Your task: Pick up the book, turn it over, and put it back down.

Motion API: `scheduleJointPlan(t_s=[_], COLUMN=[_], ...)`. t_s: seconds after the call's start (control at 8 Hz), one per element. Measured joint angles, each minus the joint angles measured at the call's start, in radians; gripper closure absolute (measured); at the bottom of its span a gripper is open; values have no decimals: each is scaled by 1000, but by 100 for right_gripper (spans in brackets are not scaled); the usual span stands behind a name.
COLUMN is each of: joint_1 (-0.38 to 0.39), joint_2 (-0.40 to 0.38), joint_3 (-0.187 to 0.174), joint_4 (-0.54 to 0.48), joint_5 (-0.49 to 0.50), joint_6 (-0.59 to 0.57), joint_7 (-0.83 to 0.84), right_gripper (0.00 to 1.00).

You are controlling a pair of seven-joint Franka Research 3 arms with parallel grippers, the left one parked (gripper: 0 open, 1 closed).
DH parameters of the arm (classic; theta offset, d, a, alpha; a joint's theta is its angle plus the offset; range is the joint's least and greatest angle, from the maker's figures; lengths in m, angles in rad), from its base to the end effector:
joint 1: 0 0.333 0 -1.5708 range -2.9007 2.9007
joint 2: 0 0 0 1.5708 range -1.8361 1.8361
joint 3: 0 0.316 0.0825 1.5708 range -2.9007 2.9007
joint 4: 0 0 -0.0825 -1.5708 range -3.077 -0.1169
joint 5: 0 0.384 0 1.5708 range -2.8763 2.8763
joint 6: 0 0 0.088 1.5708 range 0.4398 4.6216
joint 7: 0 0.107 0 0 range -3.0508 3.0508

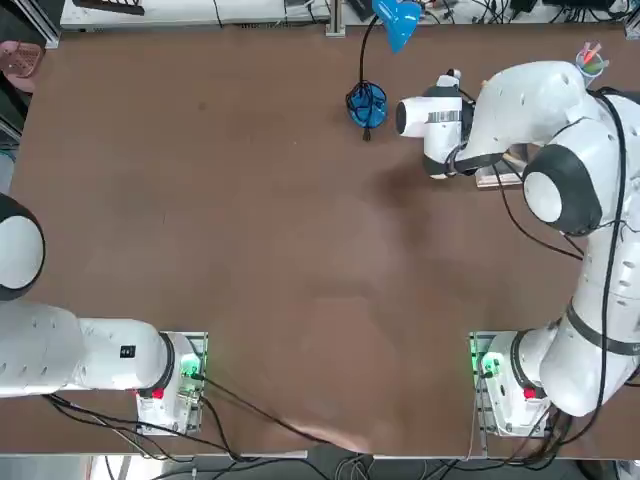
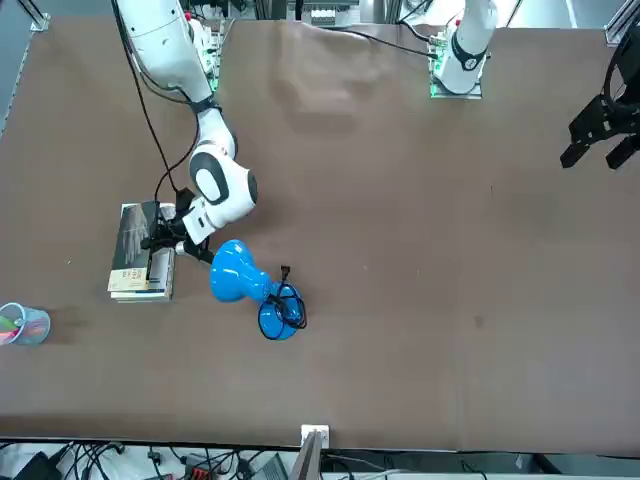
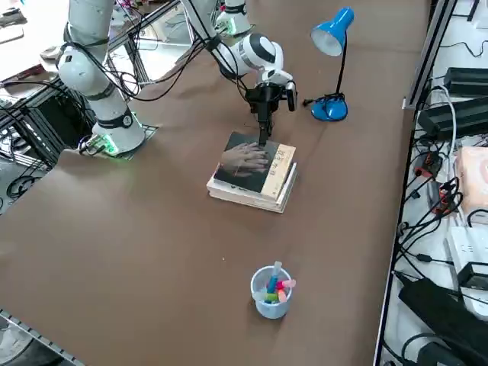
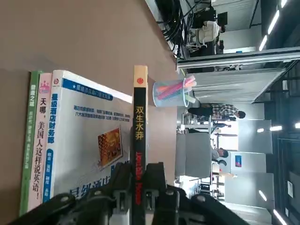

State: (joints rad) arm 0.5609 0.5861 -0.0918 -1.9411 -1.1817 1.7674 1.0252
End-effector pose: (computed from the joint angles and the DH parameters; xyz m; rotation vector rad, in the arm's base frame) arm 0.5433 0.1854 0.1830 1.9028 0.1917 0.2445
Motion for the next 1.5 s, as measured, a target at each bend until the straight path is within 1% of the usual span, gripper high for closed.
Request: scheduleJointPlan(t_s=[0.38,1.0,1.12,1.38,1.5], joint_1=[1,9,11,12,12], joint_2=[13,27,28,28,29], joint_3=[0,0,0,0,0], joint_4=[-2,-4,-5,-6,-6], joint_5=[-31,-36,-36,-37,-38], joint_6=[0,1,1,1,1], joint_7=[14,26,26,27,27], right_gripper=[89,89,87,73,56])
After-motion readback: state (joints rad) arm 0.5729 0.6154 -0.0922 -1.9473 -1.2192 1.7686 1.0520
